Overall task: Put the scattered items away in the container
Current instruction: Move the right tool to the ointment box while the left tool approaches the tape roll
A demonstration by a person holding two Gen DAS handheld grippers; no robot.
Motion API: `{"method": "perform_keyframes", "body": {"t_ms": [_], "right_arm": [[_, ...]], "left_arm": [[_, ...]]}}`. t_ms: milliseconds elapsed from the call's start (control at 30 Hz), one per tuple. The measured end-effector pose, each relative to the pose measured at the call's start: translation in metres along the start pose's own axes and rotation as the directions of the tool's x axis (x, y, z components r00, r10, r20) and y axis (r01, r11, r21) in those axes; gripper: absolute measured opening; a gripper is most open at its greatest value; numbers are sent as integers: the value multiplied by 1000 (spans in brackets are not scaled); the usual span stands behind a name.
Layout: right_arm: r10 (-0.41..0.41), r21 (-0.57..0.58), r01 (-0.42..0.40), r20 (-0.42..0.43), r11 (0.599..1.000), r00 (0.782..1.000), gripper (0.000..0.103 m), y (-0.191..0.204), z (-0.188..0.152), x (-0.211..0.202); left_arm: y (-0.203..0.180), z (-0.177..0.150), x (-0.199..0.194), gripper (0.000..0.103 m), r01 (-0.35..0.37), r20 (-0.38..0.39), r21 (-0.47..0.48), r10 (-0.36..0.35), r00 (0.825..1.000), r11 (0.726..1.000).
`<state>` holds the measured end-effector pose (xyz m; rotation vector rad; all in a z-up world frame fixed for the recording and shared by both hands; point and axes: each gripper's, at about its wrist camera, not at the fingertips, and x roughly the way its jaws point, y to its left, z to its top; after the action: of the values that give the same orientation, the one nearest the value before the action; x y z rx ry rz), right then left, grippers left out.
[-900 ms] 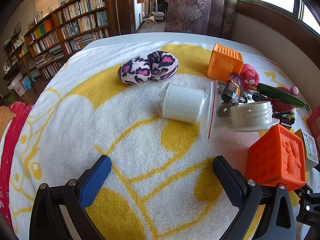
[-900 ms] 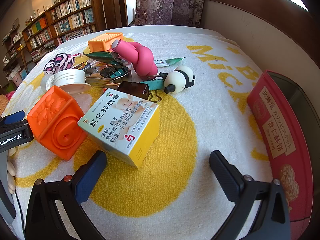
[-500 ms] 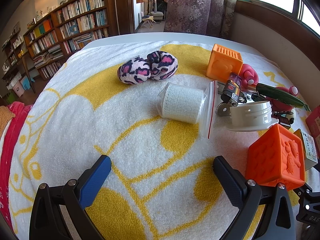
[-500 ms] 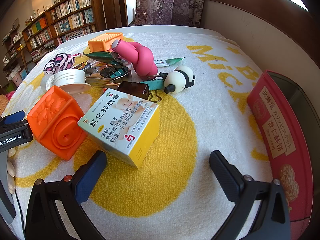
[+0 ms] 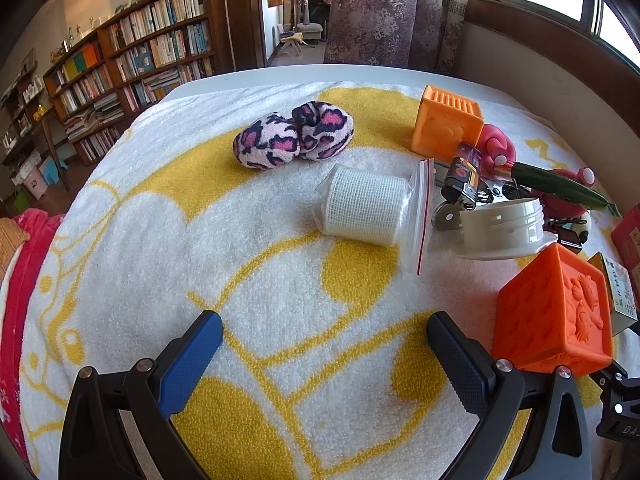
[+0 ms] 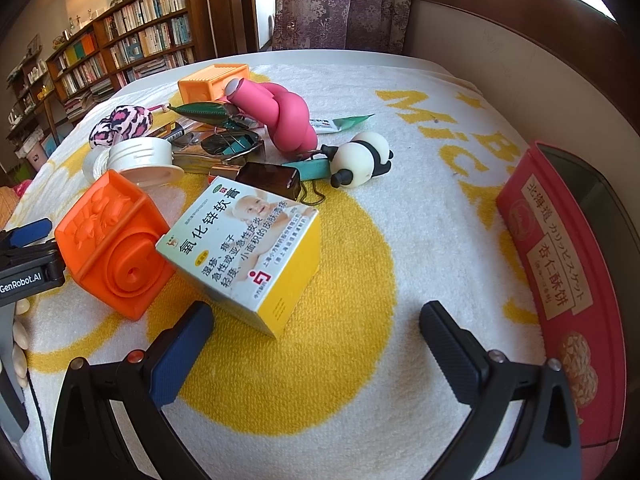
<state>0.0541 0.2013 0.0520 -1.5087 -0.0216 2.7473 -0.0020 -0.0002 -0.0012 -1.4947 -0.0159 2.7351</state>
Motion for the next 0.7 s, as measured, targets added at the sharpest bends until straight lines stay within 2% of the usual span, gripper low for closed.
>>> {"method": "perform_keyframes", "body": {"t_ms": [300,400,533,700], "right_arm": [[5,6,-5,5,1000,1000,103,0,-1,0],[15,13,-15,9,1000,1000,103,-2,-1,-1],[60,46,-61,29,997,998,103,-9,-2,-4],[113,91,-118,60,989,992,103,-16,-3,-8]], "left_arm": [[1,2,0,103,-17,-5,-23,17,1000,1000],[-3,5,-6,103,-30,21,-20,30,999,999],[-5,19,-20,103,-4,86,-20,6,996,1000],[-3,39,-13,103,27,92,-54,-22,996,998]]}}
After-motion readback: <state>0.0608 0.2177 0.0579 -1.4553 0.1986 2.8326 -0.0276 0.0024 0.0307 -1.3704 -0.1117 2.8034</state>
